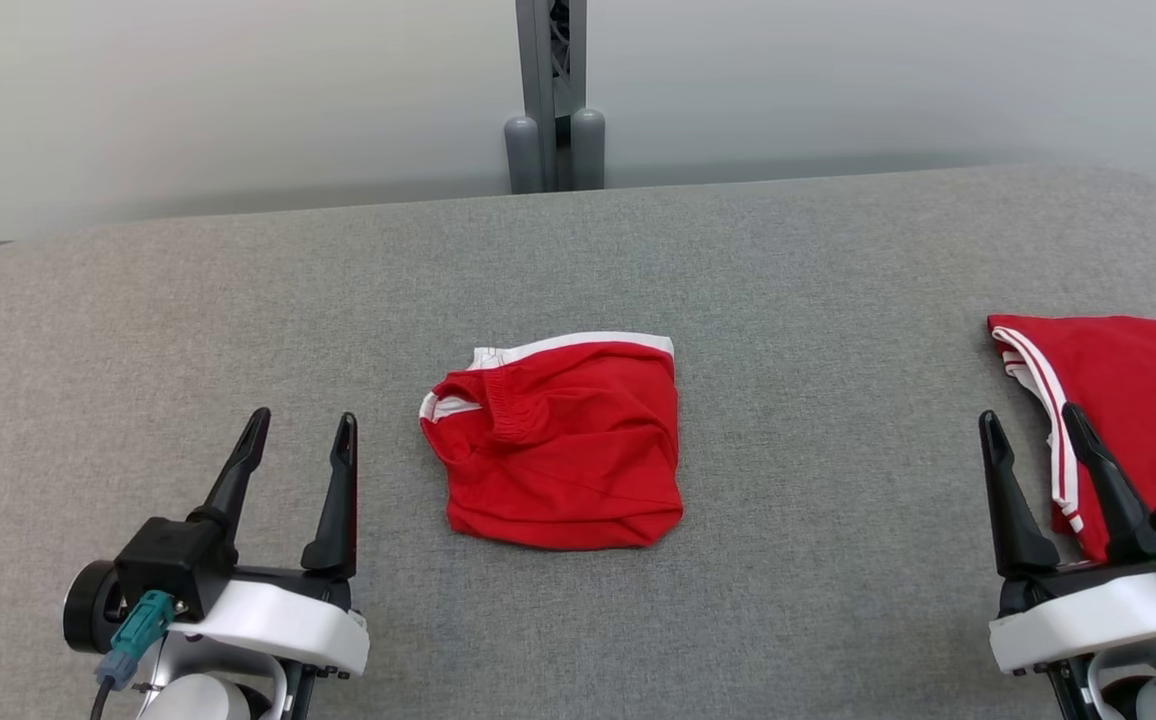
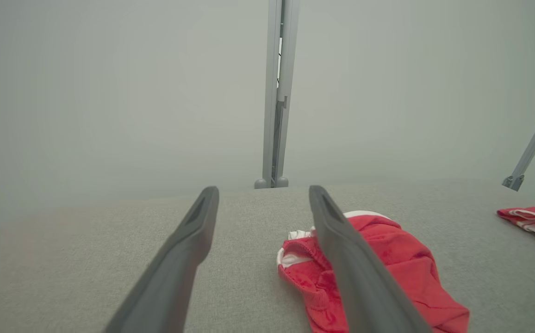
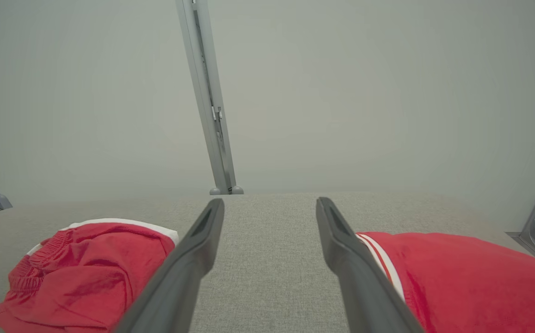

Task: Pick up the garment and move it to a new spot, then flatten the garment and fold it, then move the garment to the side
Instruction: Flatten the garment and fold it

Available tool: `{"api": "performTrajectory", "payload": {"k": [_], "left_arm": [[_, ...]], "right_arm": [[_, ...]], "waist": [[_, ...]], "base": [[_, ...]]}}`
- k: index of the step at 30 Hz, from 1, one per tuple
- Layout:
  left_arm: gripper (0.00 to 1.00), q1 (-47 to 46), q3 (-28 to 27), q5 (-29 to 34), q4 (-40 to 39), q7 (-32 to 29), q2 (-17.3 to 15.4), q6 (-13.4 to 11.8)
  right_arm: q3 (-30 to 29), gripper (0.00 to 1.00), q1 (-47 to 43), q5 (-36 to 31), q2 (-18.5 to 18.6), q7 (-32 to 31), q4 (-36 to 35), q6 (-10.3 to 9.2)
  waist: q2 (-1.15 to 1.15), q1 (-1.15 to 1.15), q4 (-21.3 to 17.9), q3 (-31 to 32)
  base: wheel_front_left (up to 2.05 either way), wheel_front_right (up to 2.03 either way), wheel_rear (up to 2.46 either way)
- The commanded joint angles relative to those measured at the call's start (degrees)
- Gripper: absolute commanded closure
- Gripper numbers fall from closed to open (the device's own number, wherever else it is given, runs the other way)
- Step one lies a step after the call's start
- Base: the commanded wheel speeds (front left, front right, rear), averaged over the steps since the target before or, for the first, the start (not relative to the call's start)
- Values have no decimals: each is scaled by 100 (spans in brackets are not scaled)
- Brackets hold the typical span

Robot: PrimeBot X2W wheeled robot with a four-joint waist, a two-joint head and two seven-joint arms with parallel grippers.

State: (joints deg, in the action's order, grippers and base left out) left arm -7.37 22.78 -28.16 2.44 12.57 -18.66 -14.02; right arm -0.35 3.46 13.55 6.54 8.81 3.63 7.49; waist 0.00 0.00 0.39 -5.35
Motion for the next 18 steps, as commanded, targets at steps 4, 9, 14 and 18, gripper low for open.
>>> {"api": "performTrajectory", "payload": {"k": [4,9,14,18], "left_arm": [[0,66,-26,-28,-57,-12,-37,-33],[0,49,0,-36,-81,-34,-39,-63],[0,17,29,-33,-90,-43,-48,-69],[0,-121,83,-2,-110,-45,-6,-44]], "right_arm": [[-42,0,-107,-63,-43,-81,-149,-1],[-41,0,-128,-111,-82,-133,-238,-1],[-66,0,-102,-115,-88,-151,-280,-1],[45,96,42,-22,-29,-228,-265,0]], "waist": [[0,0,-23,12],[0,0,-17,3],[0,0,21,-22],[0,0,175,-146]], "base": [[0,0,0],[0,0,0],[0,0,0],[0,0,0]]}}
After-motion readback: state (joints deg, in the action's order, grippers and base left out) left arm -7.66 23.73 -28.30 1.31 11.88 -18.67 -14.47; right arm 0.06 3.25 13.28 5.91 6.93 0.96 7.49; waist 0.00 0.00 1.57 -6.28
